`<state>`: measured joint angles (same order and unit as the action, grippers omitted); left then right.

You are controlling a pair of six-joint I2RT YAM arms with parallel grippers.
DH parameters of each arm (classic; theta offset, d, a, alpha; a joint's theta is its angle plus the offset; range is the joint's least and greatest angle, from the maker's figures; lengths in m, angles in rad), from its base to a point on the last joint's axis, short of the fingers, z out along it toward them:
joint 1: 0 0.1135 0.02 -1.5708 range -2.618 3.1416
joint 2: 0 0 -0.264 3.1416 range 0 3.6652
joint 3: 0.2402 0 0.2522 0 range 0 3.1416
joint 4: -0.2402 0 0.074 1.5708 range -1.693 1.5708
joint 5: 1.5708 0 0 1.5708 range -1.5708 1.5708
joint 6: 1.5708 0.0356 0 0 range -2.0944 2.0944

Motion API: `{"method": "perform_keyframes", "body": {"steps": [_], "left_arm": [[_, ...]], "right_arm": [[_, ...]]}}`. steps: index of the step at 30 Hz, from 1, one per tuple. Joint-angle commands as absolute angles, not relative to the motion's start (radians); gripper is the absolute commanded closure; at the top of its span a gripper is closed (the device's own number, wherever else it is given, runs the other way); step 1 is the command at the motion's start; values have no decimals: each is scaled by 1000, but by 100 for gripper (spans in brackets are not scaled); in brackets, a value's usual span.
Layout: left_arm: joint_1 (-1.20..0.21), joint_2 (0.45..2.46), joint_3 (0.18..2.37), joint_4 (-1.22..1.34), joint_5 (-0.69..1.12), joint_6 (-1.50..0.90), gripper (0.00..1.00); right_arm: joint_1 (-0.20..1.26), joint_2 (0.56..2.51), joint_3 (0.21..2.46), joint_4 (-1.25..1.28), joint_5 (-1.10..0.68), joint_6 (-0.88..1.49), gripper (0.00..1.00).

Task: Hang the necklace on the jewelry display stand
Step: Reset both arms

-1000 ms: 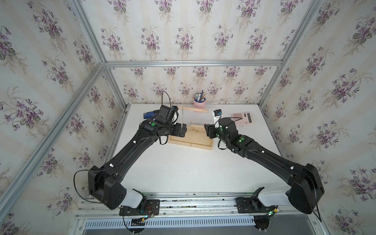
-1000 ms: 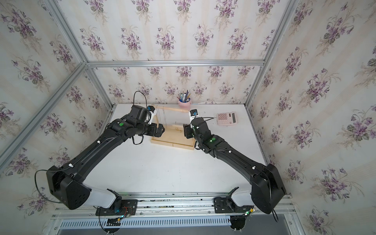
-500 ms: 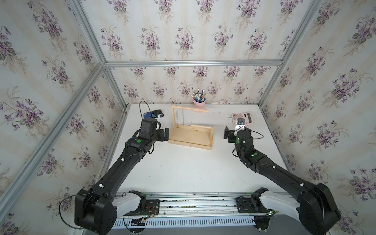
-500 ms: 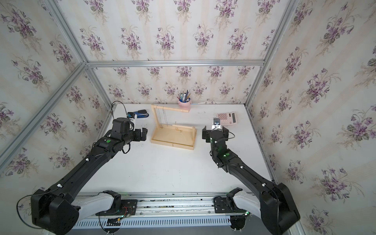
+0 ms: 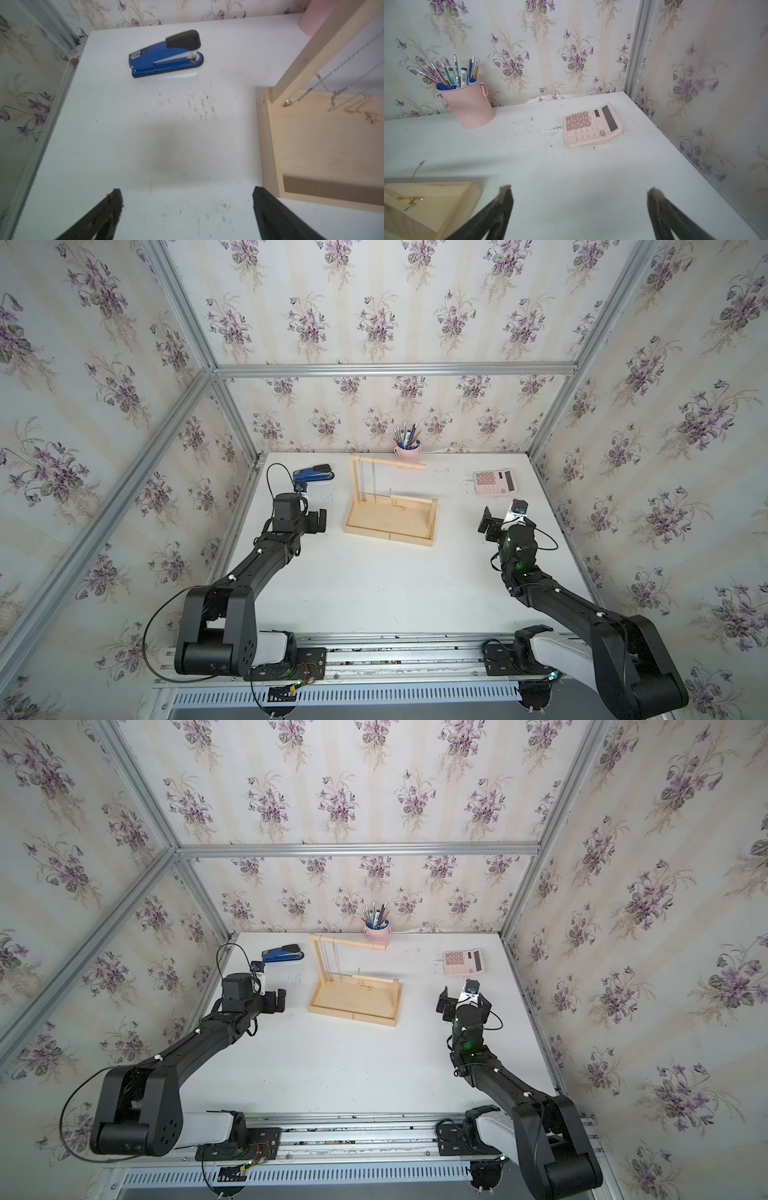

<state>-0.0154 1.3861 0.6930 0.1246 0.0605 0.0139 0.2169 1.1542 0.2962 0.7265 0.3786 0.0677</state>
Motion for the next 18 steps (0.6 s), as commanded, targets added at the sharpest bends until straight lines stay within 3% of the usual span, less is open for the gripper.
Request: {"method": "perform_keyframes", "body": {"steps": [1,14,18], "left_arm": [[10,1403,614,335,102,51,0],[32,1509,440,741,140,60,0],[32,1499,469,657,133,55,0]], "right_arm": [[185,1180,238,922,357,55,0],[117,1438,84,1462,326,22,3],[111,1593,64,1673,282,-7,0]]}}
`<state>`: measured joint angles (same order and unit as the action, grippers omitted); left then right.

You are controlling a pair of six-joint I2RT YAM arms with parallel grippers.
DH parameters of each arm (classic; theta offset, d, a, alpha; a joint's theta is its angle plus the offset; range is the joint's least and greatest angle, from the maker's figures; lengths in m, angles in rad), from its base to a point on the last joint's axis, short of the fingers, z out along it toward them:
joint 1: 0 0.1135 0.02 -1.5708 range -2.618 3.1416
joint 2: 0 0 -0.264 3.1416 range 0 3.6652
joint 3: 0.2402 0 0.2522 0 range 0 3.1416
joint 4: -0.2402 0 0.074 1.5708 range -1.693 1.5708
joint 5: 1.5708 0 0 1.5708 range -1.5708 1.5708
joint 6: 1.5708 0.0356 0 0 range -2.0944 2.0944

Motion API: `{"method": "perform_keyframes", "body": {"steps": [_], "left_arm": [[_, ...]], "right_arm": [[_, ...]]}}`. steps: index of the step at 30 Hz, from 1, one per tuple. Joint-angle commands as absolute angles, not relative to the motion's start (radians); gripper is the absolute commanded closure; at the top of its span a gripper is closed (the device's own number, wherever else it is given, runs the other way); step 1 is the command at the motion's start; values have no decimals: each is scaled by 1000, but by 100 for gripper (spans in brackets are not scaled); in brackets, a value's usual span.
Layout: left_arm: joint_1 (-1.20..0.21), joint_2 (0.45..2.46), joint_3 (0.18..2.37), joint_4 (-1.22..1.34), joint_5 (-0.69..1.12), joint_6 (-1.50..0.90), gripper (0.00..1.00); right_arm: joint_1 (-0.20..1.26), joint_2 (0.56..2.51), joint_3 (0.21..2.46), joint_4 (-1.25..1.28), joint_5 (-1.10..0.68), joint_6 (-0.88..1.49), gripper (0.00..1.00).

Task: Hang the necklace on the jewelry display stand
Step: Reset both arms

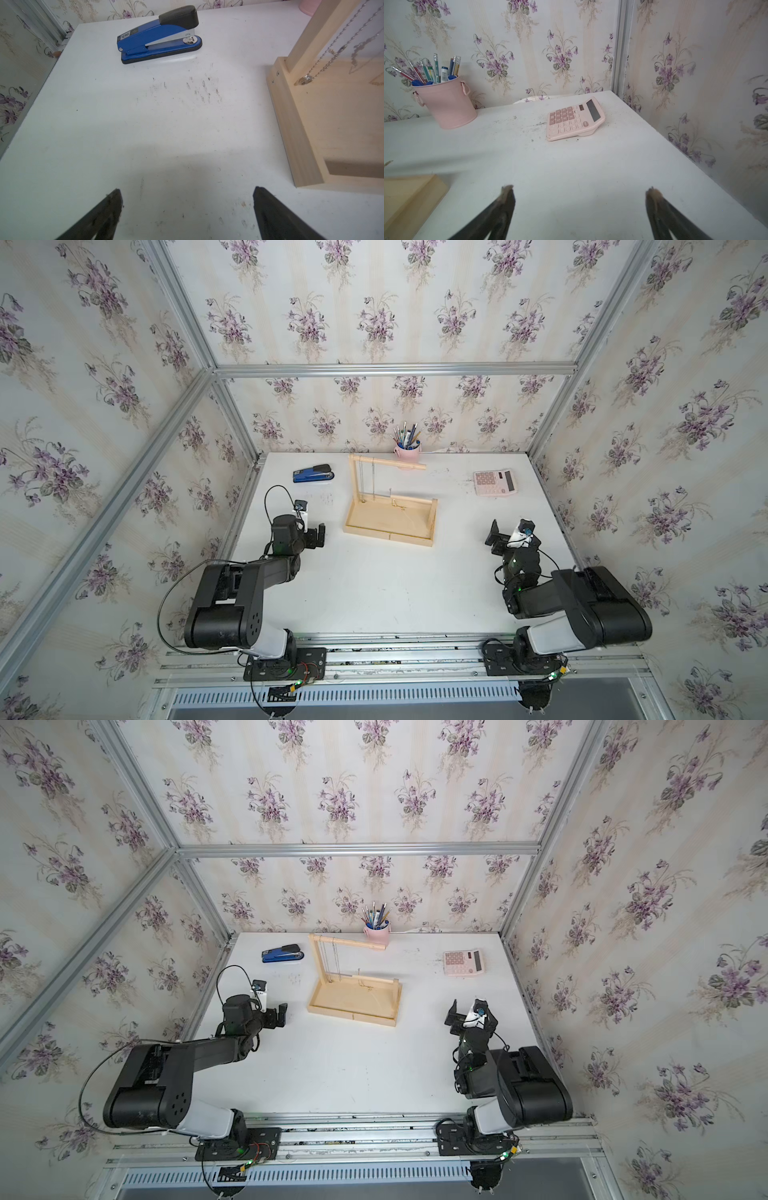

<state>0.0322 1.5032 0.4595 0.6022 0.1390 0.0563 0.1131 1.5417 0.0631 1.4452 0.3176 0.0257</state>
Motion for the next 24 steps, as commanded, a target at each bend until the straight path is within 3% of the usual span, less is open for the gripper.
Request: {"method": "perform_keyframes", "body": {"steps": [1,2,5,10,24], "left_arm": [[32,1505,468,677,133,55,0],[32,1503,467,670,133,55,0],[31,1500,469,666,131,55,0],[27,1499,465,672,123,58,0],[27,1499,465,672,123,58,0]], "right_arm": [[111,1549,93,1545,262,1,0],[107,1520,143,1396,228,4,0],[60,1536,220,1267,107,13,0],[63,1539,208,1322,37,-16,0],[61,1542,213,1303,55,-9,0]]}}
